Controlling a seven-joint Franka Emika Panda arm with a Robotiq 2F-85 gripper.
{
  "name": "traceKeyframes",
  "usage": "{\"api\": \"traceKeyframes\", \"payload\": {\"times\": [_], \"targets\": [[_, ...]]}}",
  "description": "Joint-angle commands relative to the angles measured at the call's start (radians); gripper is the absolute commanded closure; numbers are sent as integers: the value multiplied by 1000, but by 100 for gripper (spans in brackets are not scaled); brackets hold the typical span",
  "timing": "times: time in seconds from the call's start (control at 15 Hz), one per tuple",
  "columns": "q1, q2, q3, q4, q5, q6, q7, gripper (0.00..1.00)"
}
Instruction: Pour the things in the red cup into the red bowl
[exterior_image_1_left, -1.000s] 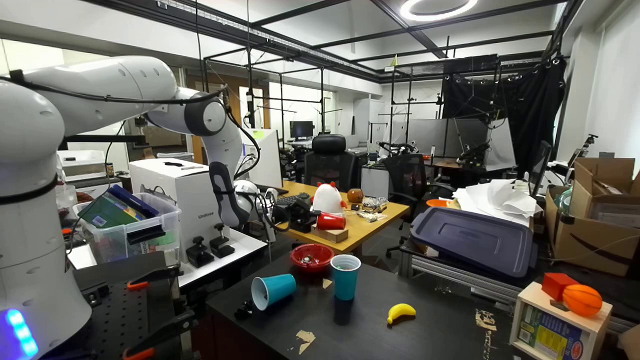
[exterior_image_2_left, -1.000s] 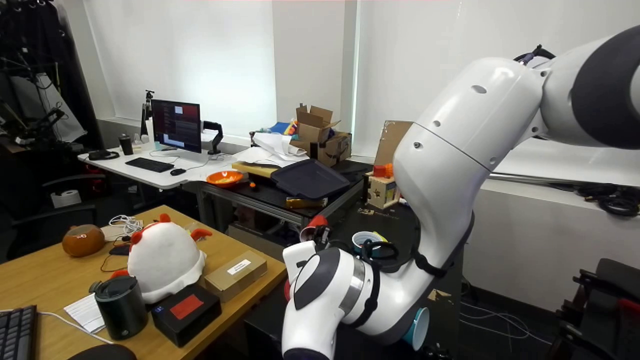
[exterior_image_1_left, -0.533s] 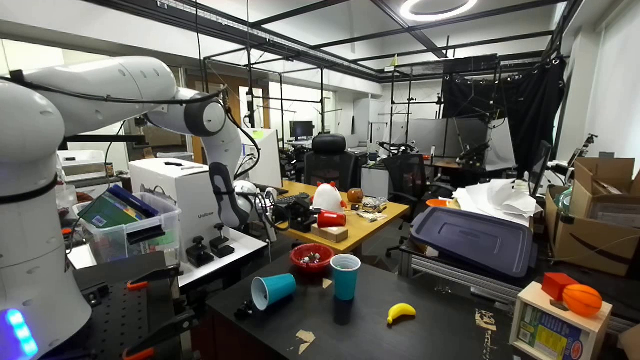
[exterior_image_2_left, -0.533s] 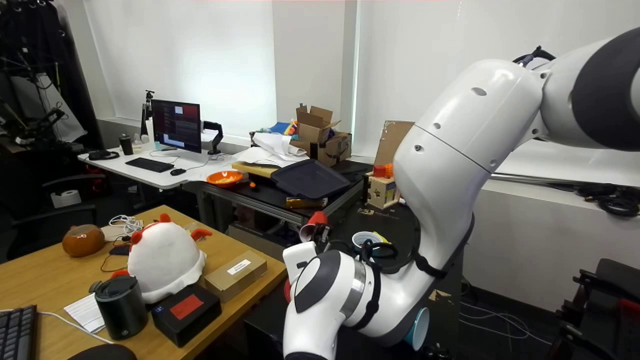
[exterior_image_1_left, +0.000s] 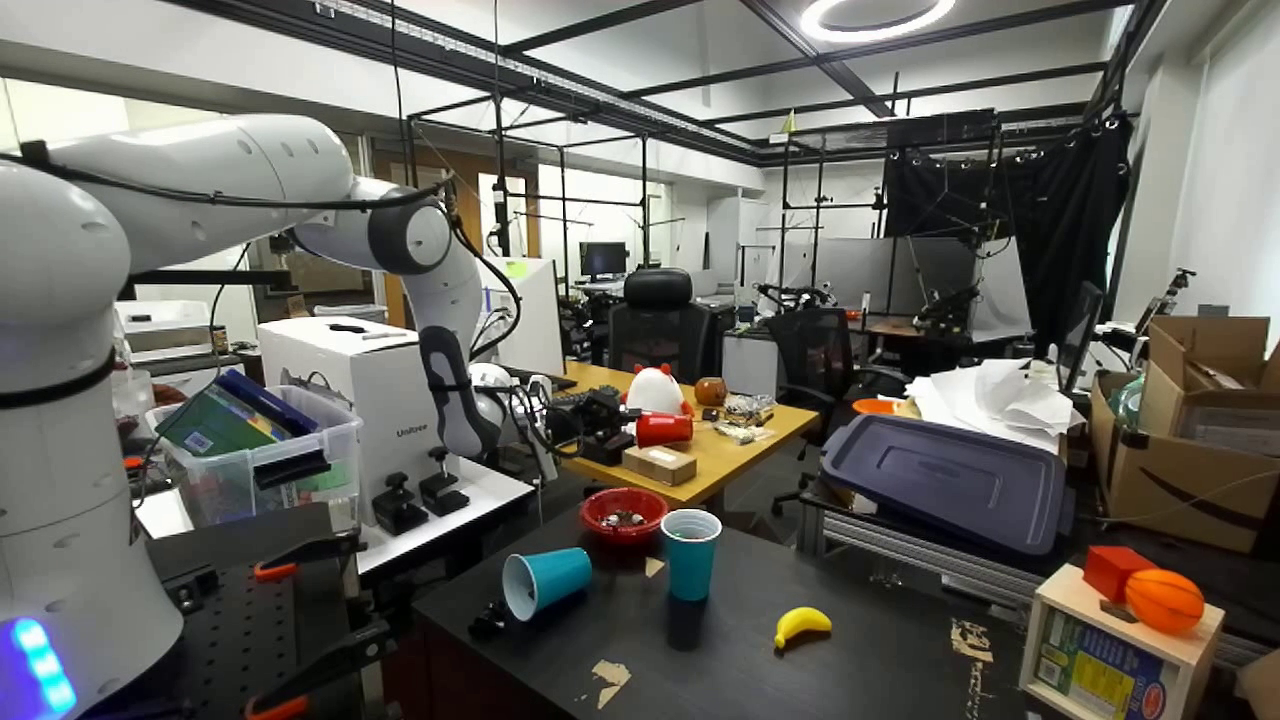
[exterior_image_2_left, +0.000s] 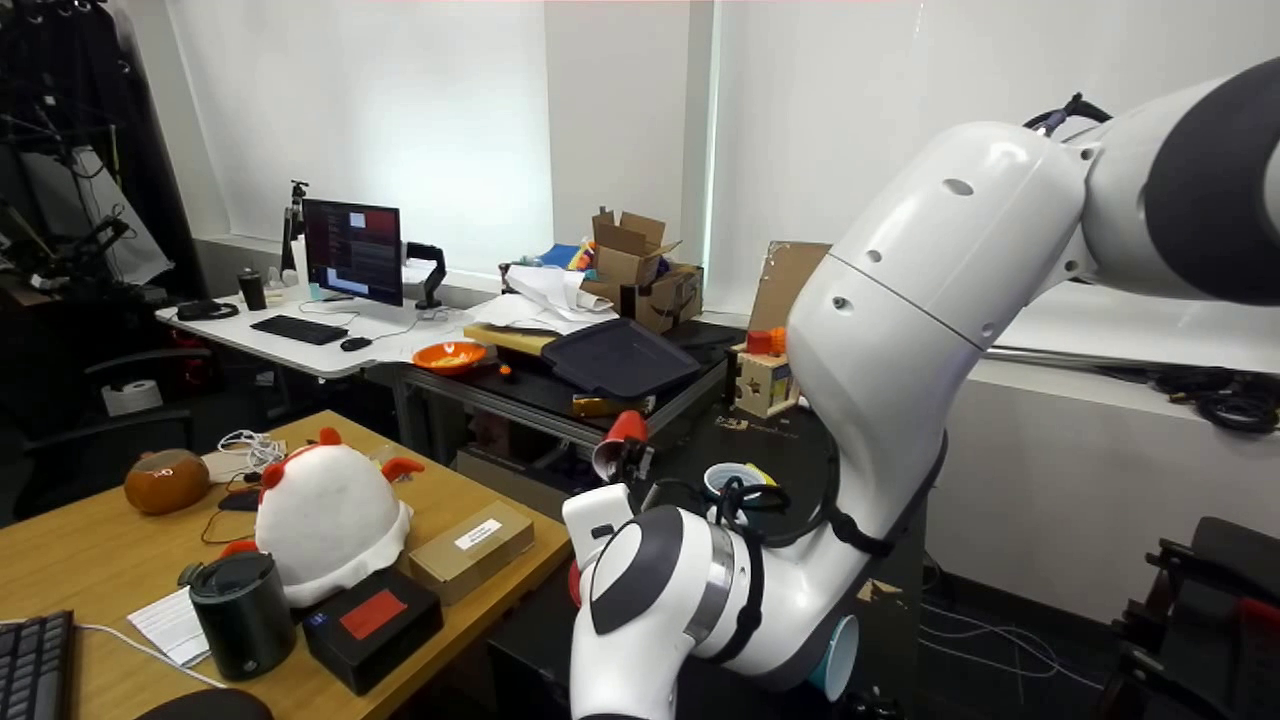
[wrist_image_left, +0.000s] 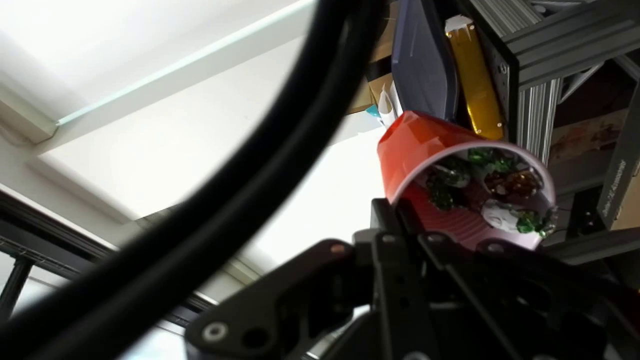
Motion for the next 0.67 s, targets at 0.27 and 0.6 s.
{"api": "traceKeyframes", "payload": {"times": [0.27, 0.6], "targets": [[10, 6, -2, -8, -64, -101, -6, 99], [11, 13, -1, -9, -73, -143, -9, 99]]}}
